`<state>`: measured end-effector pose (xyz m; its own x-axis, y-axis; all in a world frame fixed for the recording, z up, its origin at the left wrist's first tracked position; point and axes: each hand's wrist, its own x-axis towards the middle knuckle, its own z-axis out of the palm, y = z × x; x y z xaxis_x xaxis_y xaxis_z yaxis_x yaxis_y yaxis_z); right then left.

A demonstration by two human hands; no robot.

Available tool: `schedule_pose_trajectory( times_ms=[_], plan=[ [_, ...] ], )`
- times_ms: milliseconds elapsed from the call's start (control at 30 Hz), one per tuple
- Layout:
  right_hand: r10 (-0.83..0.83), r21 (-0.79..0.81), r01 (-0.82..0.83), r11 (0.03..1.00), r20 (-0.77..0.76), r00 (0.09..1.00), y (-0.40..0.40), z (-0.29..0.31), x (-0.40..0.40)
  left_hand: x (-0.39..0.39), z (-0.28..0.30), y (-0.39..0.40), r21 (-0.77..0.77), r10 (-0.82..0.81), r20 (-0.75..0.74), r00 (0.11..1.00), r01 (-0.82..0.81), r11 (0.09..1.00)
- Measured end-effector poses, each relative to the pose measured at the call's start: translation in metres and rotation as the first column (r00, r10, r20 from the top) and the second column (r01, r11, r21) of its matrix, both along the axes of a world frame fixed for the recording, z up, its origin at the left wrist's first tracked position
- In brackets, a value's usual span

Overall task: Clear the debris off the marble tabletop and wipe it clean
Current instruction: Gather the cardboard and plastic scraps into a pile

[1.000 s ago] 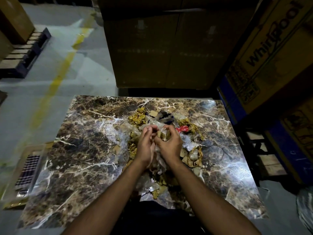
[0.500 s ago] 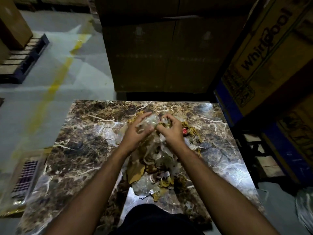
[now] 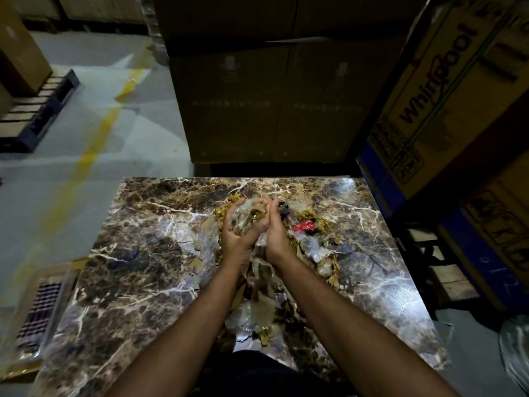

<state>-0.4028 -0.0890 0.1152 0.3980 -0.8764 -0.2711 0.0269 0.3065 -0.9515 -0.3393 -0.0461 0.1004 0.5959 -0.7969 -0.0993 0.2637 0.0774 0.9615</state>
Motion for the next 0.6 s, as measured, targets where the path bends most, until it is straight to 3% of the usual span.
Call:
schedule_pose_trajectory(
  times_ms=[200,267,333,433,500,533,600],
  plan=[
    [0.104,-0.008,-0.103,0.995,0.096,0.990,-0.003,0.010,-0.015,-0.003,0.005,-0.010,0.092,0.235,0.000,0.972,-0.234,0.968],
    [0.092,-0.046,-0.088,0.995,0.100,0.991,-0.002,0.009,-0.022,0.000,0.011,-0.017,0.128,0.322,-0.106,0.941,-0.308,0.943],
    [-0.042,-0.065,0.049,0.997,0.114,0.993,-0.002,0.003,-0.031,0.006,0.021,-0.022,0.204,0.387,-0.260,0.885,-0.342,0.918],
    [-0.261,-0.063,0.269,0.961,0.114,0.959,0.013,-0.021,-0.047,0.013,0.039,-0.030,0.330,0.433,-0.465,0.772,-0.303,0.894],
    [-0.269,-0.057,0.273,0.960,0.075,0.960,0.037,-0.037,-0.051,0.019,0.039,-0.030,0.334,0.417,-0.553,0.722,-0.266,0.904],
    [-0.253,-0.018,0.255,0.967,0.059,0.966,0.051,-0.042,-0.048,0.020,0.040,-0.024,0.324,0.378,-0.576,0.725,-0.222,0.920],
    [-0.259,0.109,0.247,0.963,0.106,0.960,0.073,-0.053,-0.039,0.025,0.022,-0.014,0.299,0.208,-0.426,0.880,-0.081,0.951]
  ],
)
